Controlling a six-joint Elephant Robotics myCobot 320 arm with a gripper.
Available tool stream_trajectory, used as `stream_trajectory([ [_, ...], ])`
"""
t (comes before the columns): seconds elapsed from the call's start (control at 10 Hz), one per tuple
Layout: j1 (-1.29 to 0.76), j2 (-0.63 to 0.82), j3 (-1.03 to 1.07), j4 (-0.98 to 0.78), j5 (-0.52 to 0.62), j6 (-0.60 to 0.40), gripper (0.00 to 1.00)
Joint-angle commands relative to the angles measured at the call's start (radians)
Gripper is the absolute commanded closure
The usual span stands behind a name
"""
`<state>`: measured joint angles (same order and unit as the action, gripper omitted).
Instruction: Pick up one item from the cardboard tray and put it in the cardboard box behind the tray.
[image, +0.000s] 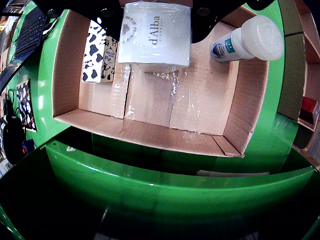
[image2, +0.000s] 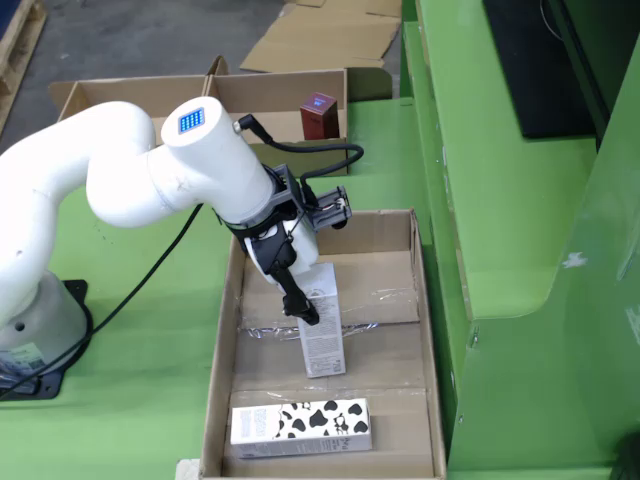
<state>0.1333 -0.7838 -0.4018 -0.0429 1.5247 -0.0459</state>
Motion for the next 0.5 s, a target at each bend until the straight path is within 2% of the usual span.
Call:
stream_trajectory([
  [0.0,0.04,-0.004,0.402,-0.12,-0.027,0.007,1.0],
  [0.1,0.066,0.022,0.402,-0.004,-0.078,0.007,1.0],
  [0.3,0.132,-0.008,0.402,0.337,-0.27,-0.045,1.0],
  [0.4,0.193,-0.059,0.402,0.535,-0.508,-0.122,1.0],
])
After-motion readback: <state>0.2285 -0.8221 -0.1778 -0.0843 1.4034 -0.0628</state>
